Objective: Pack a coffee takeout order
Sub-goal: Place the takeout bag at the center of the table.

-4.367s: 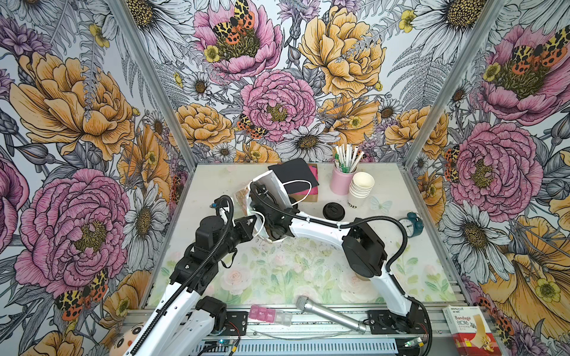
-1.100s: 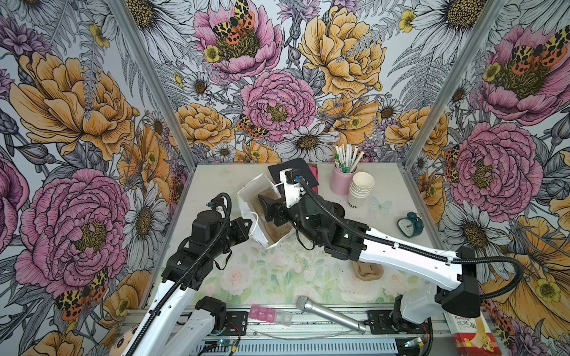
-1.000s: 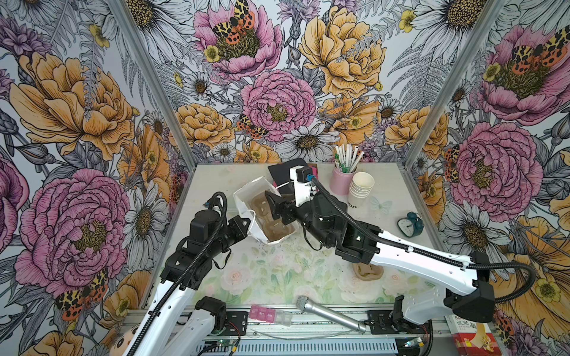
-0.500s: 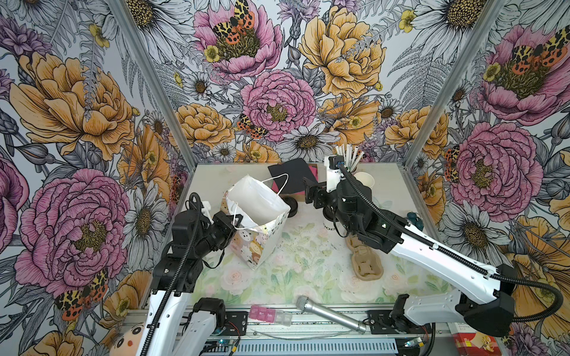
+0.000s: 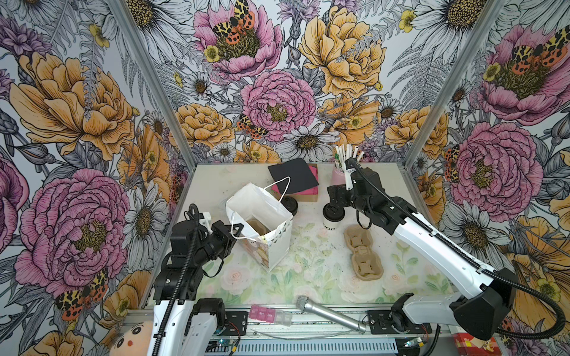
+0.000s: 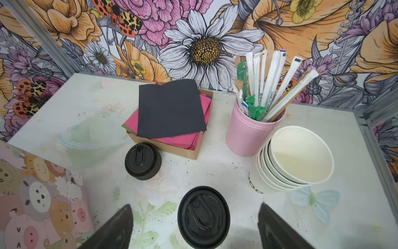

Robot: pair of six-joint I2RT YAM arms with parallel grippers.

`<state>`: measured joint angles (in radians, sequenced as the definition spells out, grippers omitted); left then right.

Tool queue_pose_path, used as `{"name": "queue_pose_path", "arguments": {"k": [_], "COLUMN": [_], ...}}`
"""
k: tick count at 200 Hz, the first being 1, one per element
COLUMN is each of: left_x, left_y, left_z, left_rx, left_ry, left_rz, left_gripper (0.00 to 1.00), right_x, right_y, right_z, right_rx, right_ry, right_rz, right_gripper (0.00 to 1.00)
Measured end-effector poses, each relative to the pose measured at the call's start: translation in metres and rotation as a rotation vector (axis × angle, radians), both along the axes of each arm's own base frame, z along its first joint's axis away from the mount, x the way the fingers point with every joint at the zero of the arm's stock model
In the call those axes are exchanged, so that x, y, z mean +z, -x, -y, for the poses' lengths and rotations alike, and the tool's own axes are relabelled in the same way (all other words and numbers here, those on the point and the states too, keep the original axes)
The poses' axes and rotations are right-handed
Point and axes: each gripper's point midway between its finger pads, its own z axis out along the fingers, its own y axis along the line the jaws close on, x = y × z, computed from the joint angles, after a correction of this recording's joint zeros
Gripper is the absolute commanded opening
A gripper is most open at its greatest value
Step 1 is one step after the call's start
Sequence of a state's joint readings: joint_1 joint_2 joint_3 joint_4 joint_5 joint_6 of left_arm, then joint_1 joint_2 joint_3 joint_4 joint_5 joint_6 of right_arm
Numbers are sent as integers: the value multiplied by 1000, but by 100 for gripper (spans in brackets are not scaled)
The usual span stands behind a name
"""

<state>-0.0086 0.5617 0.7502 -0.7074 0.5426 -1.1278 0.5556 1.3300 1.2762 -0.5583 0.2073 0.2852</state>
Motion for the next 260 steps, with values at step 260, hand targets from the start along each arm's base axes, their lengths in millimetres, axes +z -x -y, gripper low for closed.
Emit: {"name": "queue_pose_path", "arguments": {"k": [260], "left_x": [-23], "left_y": [-6], "left_z": [-6], "left_rx": [-13], "left_ry": [-71], "left_rz": [-37], "left_gripper": [0], "right_x": [-127], "right_y": [-8], "right_z": [9], "right_rx": [344], "right_ry": [296], "right_rz": [-459], "right_gripper": [100]}}
